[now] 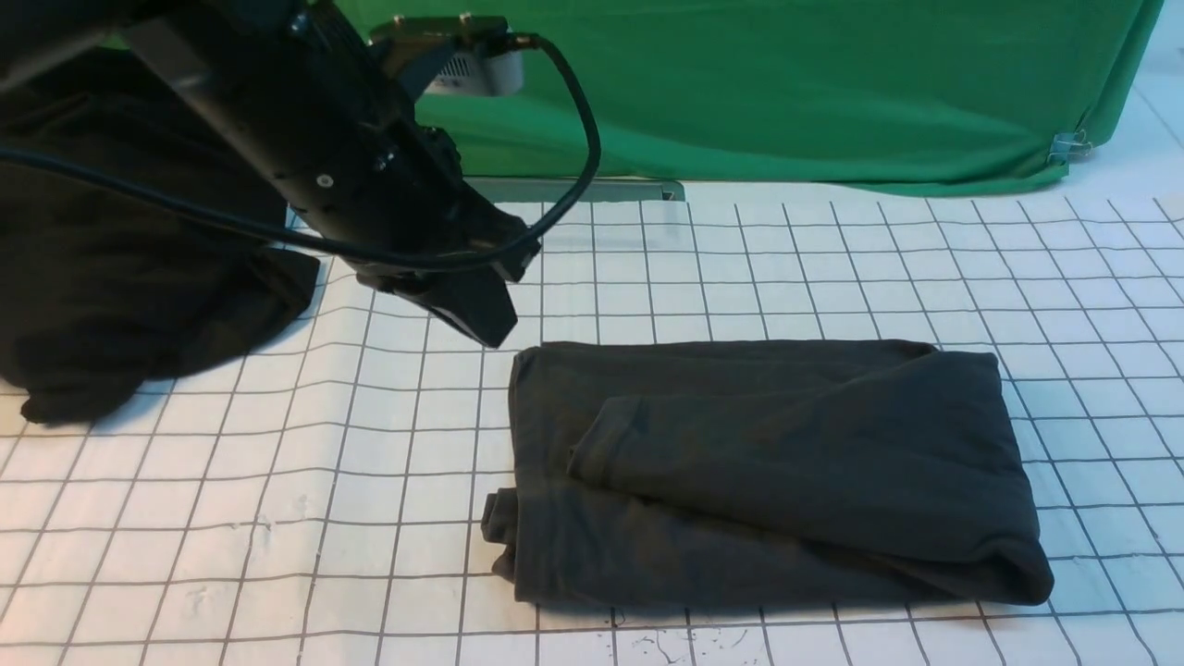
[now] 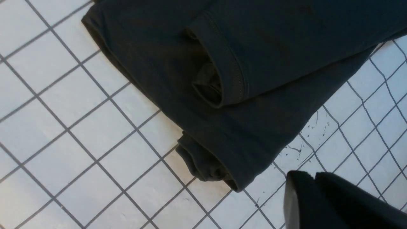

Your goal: Fold a long-sleeved shirt over a white checkered tablecloth.

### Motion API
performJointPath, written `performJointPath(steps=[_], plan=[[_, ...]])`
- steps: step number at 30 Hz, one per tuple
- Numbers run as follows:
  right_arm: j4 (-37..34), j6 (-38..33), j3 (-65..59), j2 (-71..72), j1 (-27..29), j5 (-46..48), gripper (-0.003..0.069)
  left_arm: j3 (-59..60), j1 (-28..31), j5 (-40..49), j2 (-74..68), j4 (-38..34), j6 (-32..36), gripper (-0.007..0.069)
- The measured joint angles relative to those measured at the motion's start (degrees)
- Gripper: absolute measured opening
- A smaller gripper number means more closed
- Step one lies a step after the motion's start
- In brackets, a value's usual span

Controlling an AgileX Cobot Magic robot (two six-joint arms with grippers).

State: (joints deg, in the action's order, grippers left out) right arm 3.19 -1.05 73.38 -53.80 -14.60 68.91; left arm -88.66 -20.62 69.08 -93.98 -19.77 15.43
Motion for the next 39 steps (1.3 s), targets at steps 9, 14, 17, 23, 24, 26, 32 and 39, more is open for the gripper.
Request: performJointPath(steps=[9,14,17,23,24,26,32,39], plan=[[0.7,-0.7,-6.1,22.0,0.0,-6.9,0.0046,0.0,0.0,-0.5,0.0,0.0,0.0,0.0],[-2.0,-3.1,-21.9,34.3,0.0,-20.7,0.0006,0.0,0.0,-0.6,0.0,-0.1,0.0,0.0],[-2.2,-3.1,-29.5,37.1,0.0,-28.8,-0.0002,0.0,0.0,-0.6,0.0,-0.1,0.0,0.0],[-2.4,-3.0,-38.5,37.4,0.0,-38.7,-0.0005,0.0,0.0,-1.7,0.0,-0.2,0.1,0.0],[-2.4,-3.0,-39.5,37.4,0.0,-40.5,-0.0005,0.0,0.0,-2.1,0.0,-0.2,0.1,0.0],[-2.4,-3.0,-39.9,37.4,0.0,-42.6,-0.0003,0.0,0.0,-2.7,0.0,-0.2,0.1,0.0],[-2.5,-3.0,-39.9,37.4,0.0,-44.8,0.0002,0.0,0.0,-4.7,0.0,0.0,0.2,0.0001],[-2.5,-3.0,-39.9,37.4,0.0,-45.0,0.0014,0.0,0.0,-5.2,0.0,0.6,0.2,0.0001]])
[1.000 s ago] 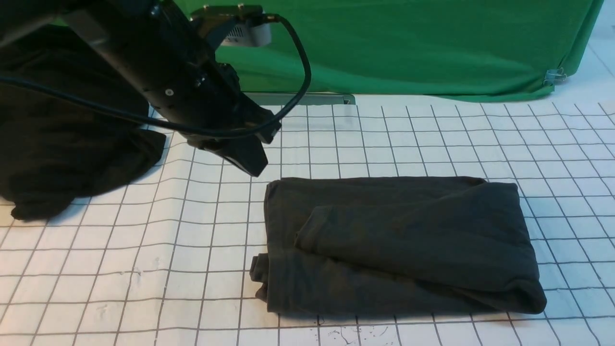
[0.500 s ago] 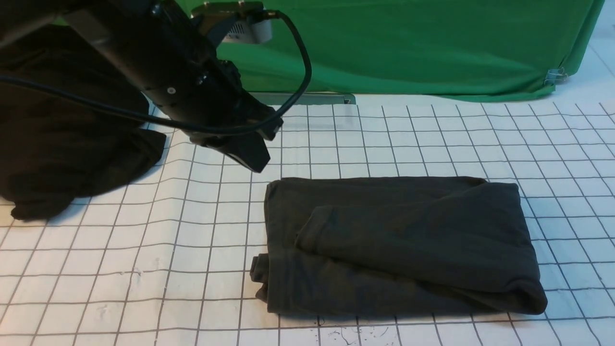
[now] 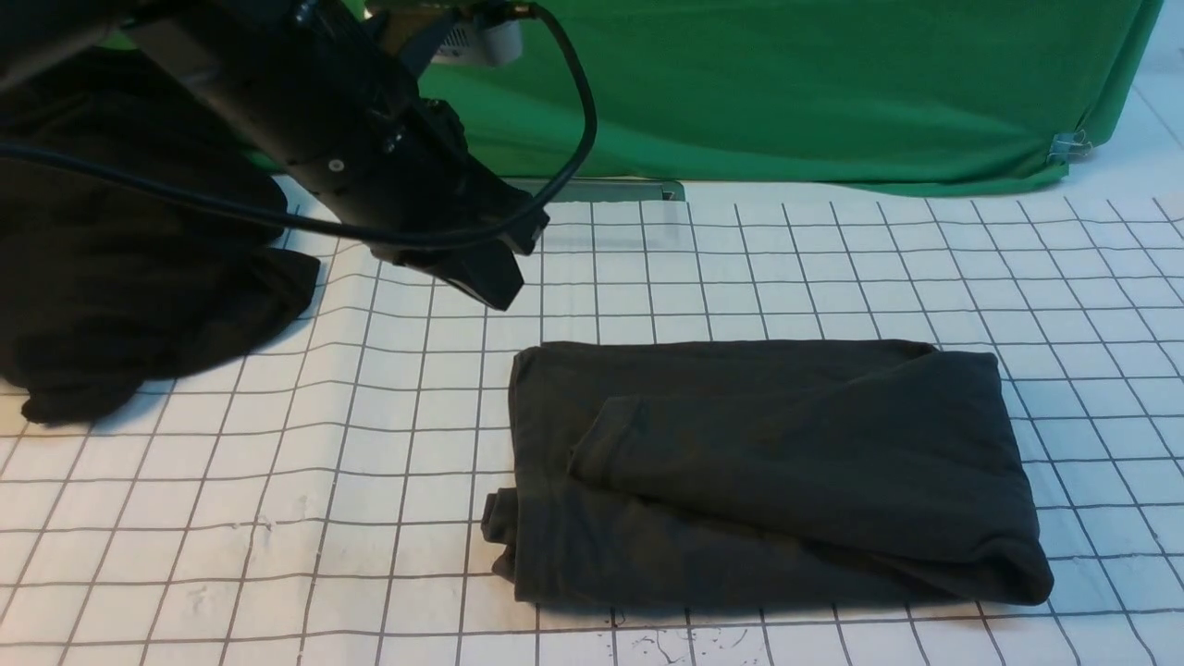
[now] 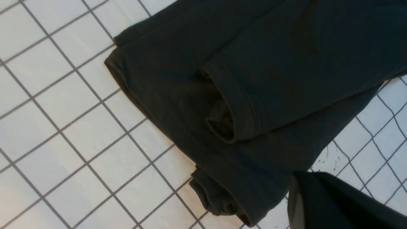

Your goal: Fold a long-sleeved shirt over a white checkered tablecloth.

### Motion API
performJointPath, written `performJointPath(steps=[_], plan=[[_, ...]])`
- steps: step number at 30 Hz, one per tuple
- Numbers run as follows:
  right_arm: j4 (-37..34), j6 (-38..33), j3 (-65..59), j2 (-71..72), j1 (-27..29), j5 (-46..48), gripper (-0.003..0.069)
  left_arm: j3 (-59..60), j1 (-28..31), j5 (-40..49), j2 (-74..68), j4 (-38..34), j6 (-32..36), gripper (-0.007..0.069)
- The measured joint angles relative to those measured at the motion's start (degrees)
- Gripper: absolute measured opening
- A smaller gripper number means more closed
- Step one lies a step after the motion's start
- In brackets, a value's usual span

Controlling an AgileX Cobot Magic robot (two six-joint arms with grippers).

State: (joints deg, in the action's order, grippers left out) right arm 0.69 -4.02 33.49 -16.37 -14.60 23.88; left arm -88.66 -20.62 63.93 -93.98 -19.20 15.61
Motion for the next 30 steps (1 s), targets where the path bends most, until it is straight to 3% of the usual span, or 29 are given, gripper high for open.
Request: performJointPath(steps=[10,15,24,30], plan=[[0.0,0.0,-2.6,0.0,0.0,-3.1,0.0036,0.0,0.0,-0.1,0.0,1.0,-0.1,0.0001],[0.0,0.0,-12.4,2.8,0.0,-12.4,0.005,0.0,0.0,-0.1,0.0,1.0,-0.7,0.0001],[6.9,0.0,-24.9,9.9,0.0,-13.4,0.0064,0.0,0.0,-3.1,0.0,0.9,-4.0,0.0002],[7.8,0.0,-28.3,12.2,0.0,-12.4,0.007,0.0,0.0,-3.8,-0.2,0.4,-5.0,0.0003]])
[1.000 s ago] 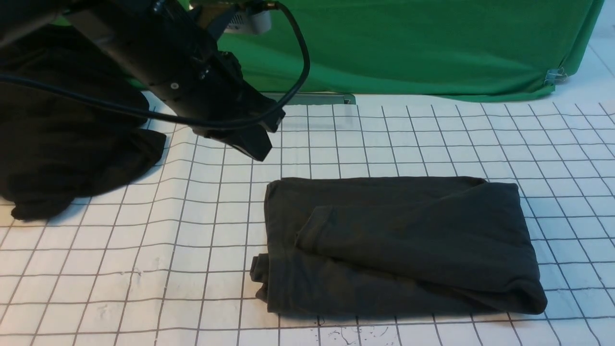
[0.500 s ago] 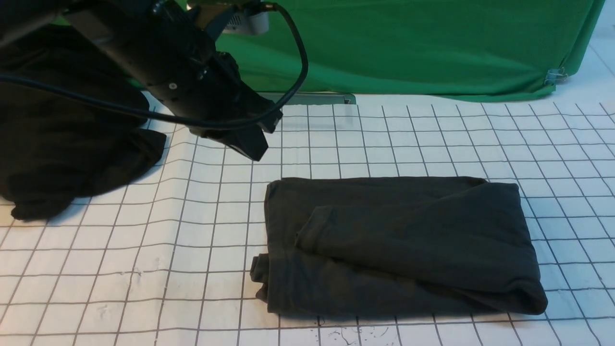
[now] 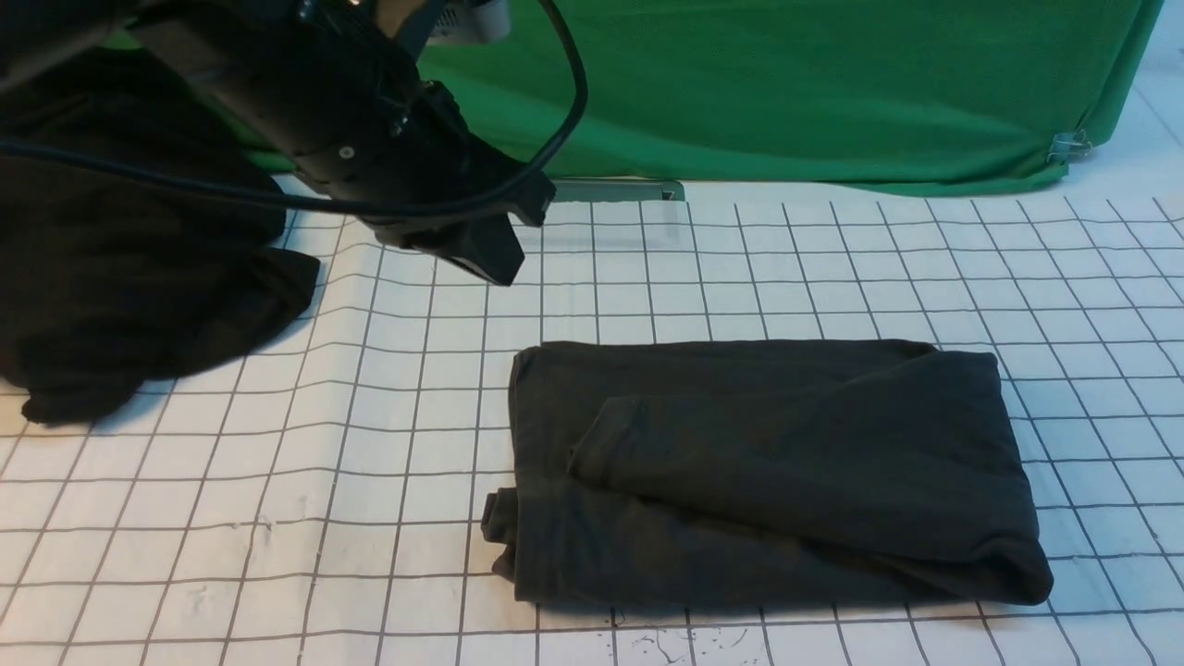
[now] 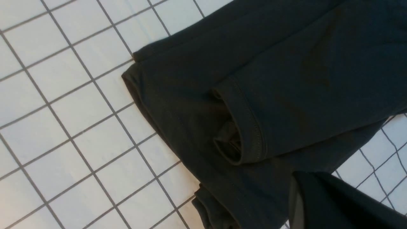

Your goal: Fold a long-sleeved shirt over a white checkered tablecloth.

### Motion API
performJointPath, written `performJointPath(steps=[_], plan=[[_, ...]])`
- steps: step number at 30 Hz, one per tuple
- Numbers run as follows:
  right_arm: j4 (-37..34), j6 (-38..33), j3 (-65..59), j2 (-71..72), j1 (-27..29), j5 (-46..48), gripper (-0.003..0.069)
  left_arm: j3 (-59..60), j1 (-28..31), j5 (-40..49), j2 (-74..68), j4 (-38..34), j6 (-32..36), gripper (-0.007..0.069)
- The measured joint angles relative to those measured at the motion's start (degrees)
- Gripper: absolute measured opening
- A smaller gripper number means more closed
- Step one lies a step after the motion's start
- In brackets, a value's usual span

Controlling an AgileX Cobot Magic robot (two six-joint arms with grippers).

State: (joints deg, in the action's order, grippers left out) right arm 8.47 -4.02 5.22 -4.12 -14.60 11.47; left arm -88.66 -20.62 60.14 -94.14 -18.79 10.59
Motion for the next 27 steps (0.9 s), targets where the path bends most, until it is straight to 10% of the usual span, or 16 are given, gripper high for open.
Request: performJointPath(steps=[27], plan=[[-3.4,0.0,-2.8,4.0,5.2,3.2,0.0123,1.1,0.0,3.5,-2.8,-0.6,-0.1,0.0003]])
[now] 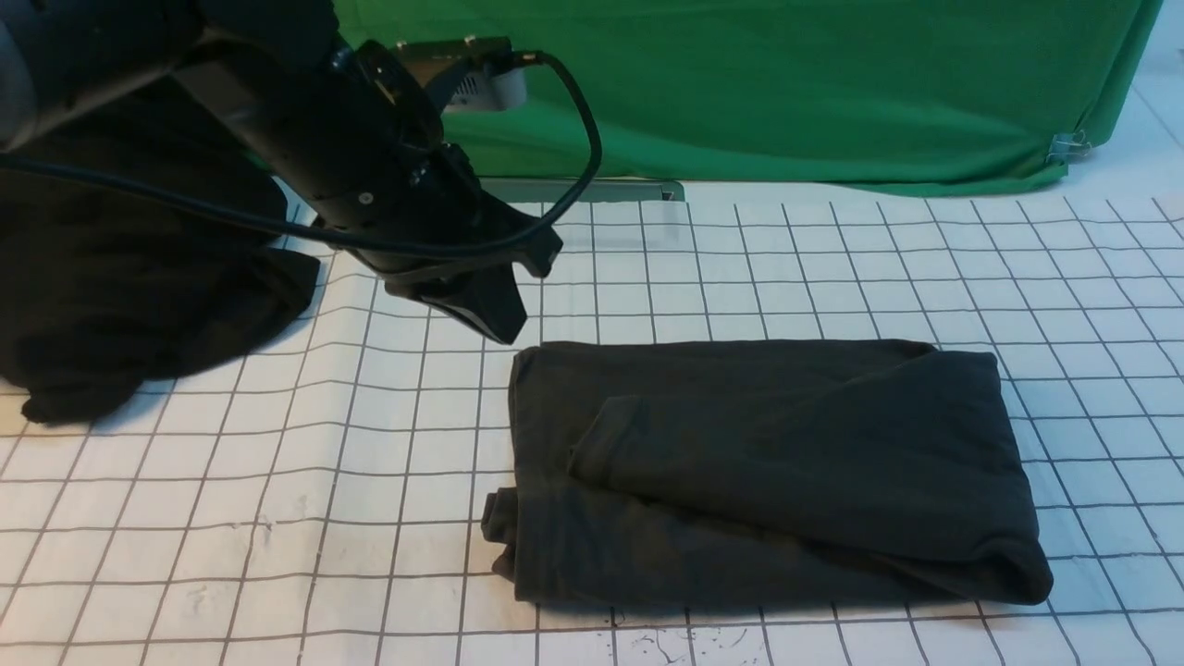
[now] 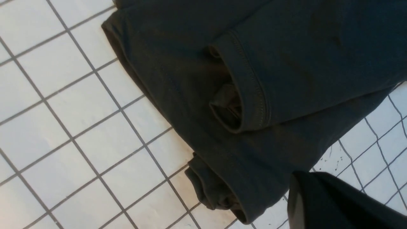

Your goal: Fold a long-sleeved shirt over a white checkered tablecloth.

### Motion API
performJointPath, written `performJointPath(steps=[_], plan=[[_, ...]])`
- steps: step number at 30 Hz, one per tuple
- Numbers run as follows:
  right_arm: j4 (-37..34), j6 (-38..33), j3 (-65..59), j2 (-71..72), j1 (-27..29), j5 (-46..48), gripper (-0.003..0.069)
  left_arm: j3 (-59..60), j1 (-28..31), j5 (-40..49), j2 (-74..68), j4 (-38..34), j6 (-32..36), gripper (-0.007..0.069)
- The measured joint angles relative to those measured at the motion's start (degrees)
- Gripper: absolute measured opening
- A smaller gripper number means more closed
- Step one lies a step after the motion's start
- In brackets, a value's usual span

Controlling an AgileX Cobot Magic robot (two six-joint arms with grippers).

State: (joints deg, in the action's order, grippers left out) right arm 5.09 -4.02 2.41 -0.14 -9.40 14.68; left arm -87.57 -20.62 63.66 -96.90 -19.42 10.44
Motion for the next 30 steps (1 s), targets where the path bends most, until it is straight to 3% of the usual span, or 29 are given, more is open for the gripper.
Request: performJointPath(steps=[11,22,30], plan=[[0.0,0.0,-2.8,0.0,9.0,-1.1,0.0144,0.0,0.0,3.8,0.0,-2.8,0.0,0.0003],[-1.3,0.0,-2.8,0.0,9.4,-1.1,0.0166,0.0,0.0,5.7,11.2,-5.1,0.4,0.0003],[-2.0,0.0,-2.8,0.0,9.4,-1.1,0.0179,0.0,0.0,5.9,26.7,0.7,-0.5,0.0003]])
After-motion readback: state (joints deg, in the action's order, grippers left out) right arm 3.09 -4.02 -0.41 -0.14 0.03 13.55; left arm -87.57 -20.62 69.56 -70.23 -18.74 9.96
